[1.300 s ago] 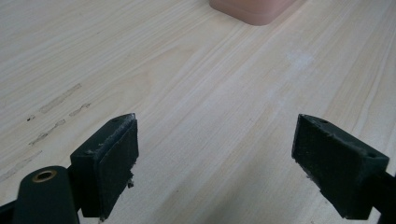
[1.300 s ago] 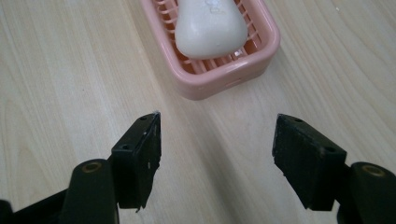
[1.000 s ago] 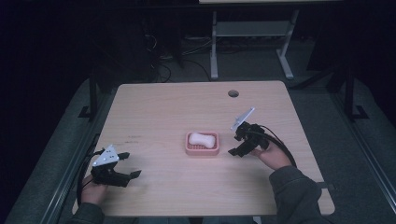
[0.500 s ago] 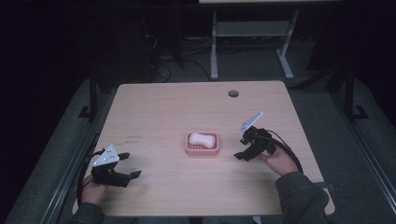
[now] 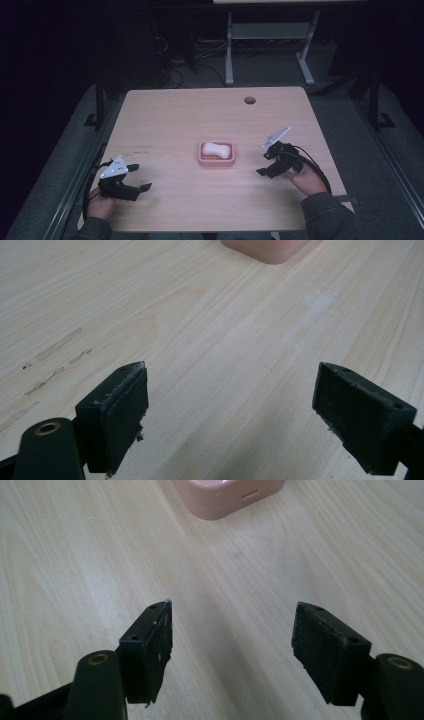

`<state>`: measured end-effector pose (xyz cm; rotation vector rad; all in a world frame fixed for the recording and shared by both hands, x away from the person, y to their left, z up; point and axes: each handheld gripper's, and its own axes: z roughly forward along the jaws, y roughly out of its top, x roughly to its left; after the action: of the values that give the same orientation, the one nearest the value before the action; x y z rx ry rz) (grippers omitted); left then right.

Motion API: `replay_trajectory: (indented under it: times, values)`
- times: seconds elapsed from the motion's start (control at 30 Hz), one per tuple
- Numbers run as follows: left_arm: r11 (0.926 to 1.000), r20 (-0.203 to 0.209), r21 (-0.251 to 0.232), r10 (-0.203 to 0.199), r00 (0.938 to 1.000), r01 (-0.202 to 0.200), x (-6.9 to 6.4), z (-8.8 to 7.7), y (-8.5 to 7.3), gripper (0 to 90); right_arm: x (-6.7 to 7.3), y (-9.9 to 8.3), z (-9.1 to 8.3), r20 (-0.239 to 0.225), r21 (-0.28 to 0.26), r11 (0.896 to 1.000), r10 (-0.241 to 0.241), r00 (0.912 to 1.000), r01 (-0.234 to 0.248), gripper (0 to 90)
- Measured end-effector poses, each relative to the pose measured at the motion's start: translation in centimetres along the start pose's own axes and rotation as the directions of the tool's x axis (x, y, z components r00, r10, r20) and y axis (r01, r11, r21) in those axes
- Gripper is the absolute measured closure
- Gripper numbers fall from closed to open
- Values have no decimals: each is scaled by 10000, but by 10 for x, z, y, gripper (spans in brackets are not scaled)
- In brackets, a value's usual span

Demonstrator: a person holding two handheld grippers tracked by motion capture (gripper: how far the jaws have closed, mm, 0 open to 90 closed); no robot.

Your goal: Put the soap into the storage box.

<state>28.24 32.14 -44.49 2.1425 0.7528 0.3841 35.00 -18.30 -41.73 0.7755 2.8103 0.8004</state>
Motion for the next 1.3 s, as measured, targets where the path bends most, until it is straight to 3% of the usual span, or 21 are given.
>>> replay_trajectory:
  times: [0.9,1.3]
  values:
    - [9999,69,115,-35,10000,35,-1,1,-1,140,12,-57,-13,190,-374,9955,883,9959,-876,320]
    - [9999,292,134,-44,9996,40,-5,3,0,139,25,-73,-19,293,-644,9945,841,9960,-821,323]
